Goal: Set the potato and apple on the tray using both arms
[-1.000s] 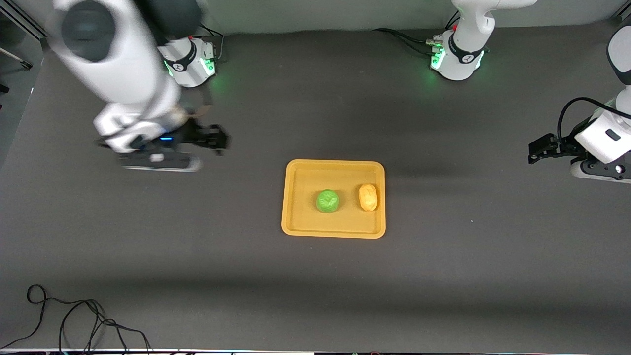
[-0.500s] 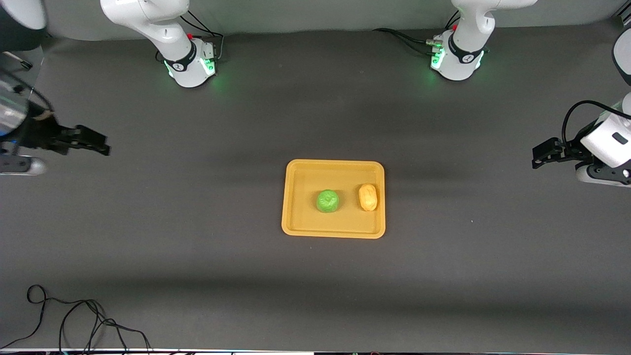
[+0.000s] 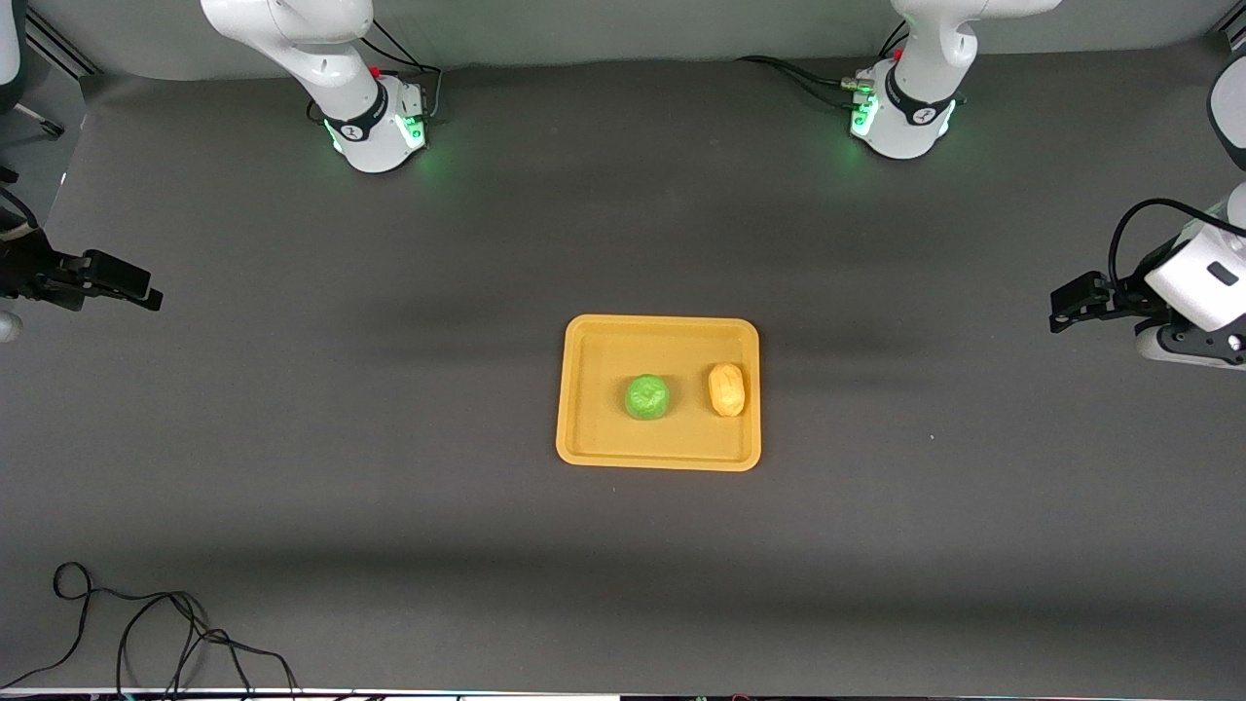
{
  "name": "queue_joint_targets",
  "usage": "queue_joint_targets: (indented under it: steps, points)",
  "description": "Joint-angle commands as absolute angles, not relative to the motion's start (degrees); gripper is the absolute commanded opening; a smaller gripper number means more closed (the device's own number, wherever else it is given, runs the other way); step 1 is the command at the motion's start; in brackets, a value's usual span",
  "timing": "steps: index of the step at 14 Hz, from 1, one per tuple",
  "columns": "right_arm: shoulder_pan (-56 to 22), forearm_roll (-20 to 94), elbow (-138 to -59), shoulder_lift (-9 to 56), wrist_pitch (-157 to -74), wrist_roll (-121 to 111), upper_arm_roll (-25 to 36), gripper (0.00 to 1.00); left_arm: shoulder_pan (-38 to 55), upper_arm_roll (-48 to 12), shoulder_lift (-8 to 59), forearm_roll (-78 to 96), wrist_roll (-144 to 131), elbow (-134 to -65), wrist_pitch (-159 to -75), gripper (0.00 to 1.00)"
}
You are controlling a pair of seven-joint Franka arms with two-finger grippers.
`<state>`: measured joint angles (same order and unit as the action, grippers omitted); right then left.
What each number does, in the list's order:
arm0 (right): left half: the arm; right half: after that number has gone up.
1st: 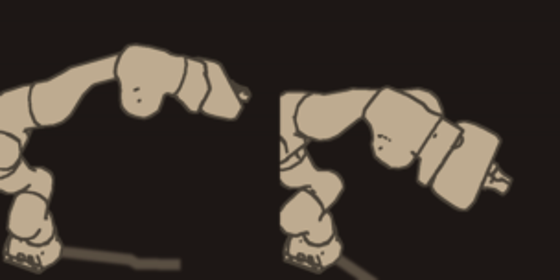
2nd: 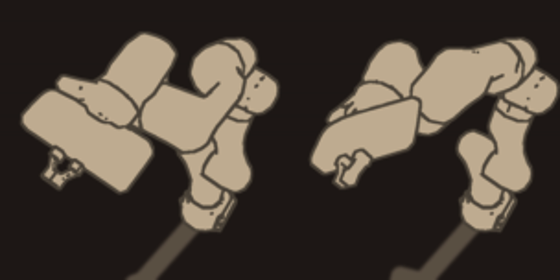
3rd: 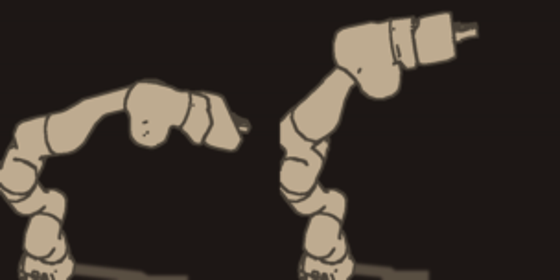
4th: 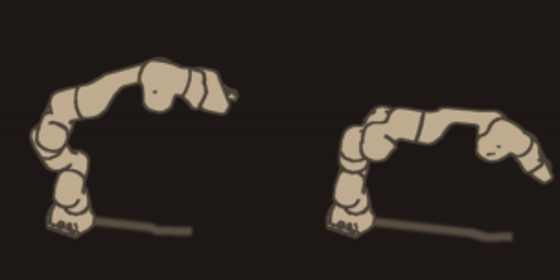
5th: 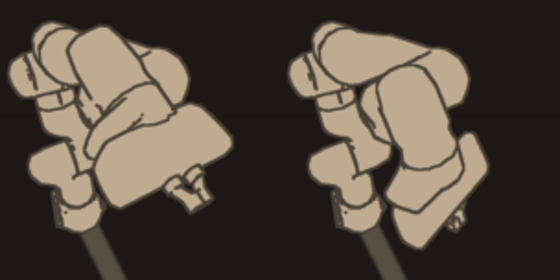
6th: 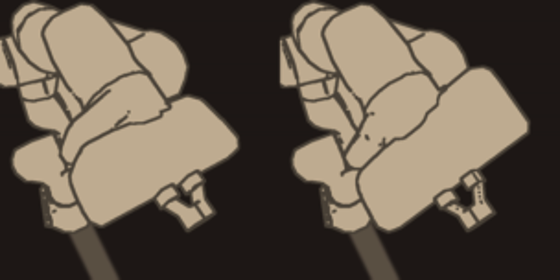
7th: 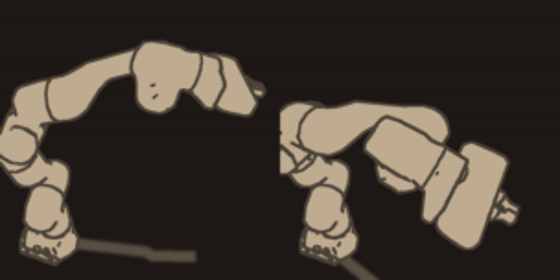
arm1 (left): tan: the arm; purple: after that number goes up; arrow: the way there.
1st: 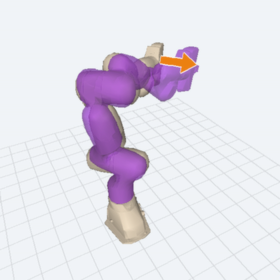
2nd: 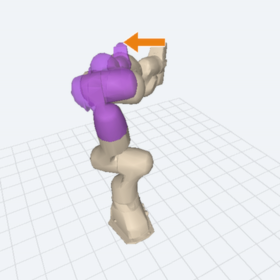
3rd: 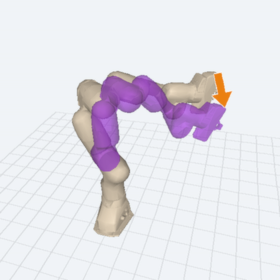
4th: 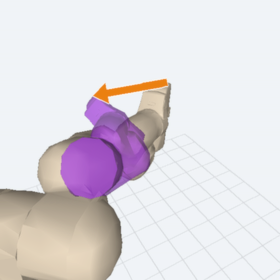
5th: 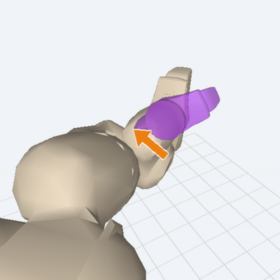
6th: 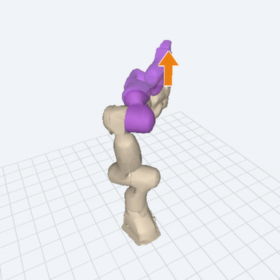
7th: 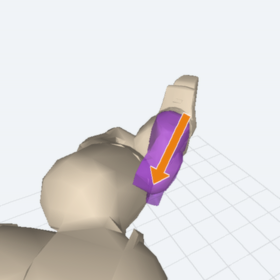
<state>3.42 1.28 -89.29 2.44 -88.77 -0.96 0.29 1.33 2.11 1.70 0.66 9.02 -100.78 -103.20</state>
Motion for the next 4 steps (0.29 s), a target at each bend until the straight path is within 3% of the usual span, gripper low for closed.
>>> queue_joint_targets:
  steps: [1,4]
  points:
    - [3.2,0.5,-90.4,1.0,-89.4,-1.9,-0.4,1.00,1.6,2.0,1.3,0.3,9.3,-101.0,-102.5,1.00]
    - [3.3,0.5,-90.4,1.1,-89.3,-2.1,-0.4,1.00,1.4,2.0,1.5,0.3,9.2,-100.4,-103.0,1.00]
